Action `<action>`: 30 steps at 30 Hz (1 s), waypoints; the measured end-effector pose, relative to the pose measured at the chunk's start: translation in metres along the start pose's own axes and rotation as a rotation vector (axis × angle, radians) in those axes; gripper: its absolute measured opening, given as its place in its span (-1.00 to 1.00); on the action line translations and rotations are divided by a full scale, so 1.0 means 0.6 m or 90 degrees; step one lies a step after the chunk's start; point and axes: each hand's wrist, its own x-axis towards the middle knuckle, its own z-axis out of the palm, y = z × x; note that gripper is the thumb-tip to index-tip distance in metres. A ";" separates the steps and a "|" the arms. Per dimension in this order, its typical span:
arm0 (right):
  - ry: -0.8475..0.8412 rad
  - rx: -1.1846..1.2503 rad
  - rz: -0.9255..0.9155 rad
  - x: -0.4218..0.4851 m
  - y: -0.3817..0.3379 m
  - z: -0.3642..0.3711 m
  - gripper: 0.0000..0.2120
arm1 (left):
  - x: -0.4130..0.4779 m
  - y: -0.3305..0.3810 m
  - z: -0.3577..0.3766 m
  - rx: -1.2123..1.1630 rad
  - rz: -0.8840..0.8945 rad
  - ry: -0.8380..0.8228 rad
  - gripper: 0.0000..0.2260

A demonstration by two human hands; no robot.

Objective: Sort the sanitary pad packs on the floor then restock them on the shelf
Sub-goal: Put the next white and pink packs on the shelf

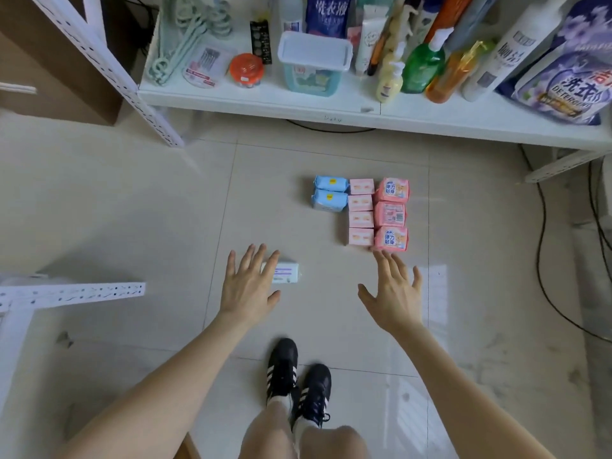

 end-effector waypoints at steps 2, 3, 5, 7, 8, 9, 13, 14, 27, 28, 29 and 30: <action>0.008 0.008 0.012 0.046 0.025 0.038 -0.28 | 0.038 -0.002 0.042 -0.001 0.004 -0.005 -0.29; 0.007 0.012 0.021 0.069 0.039 0.057 -0.27 | 0.056 -0.003 0.063 -0.001 0.004 -0.013 -0.28; 0.013 0.018 0.035 0.114 0.068 0.097 -0.26 | 0.092 -0.001 0.111 0.000 0.002 -0.020 -0.27; 0.013 0.014 0.042 0.155 0.098 0.137 -0.25 | 0.126 0.005 0.159 0.001 0.002 -0.031 -0.25; 0.012 0.011 0.041 0.175 0.113 0.159 -0.25 | 0.143 0.008 0.185 0.000 0.001 -0.037 -0.24; 0.014 0.009 0.038 0.196 0.129 0.181 -0.24 | 0.161 0.011 0.211 0.005 -0.001 -0.040 -0.24; 0.004 -0.002 0.037 0.271 0.190 0.263 -0.23 | 0.223 0.020 0.309 0.017 -0.016 -0.064 -0.21; 0.005 -0.005 0.038 0.288 0.205 0.282 -0.22 | 0.236 0.021 0.332 0.008 -0.020 -0.066 -0.20; -0.023 -0.034 0.022 0.453 0.330 0.442 -0.02 | 0.301 -0.014 0.514 -0.035 -0.066 -0.166 -0.12; -0.029 -0.034 0.022 0.457 0.337 0.449 0.00 | 0.300 -0.019 0.518 -0.056 -0.065 -0.163 -0.13; -0.034 -0.036 0.022 0.459 0.342 0.455 0.01 | 0.300 -0.023 0.521 -0.070 -0.059 -0.161 -0.15; -0.033 -0.038 0.020 0.458 0.345 0.462 0.02 | 0.300 -0.026 0.522 -0.079 -0.049 -0.161 -0.18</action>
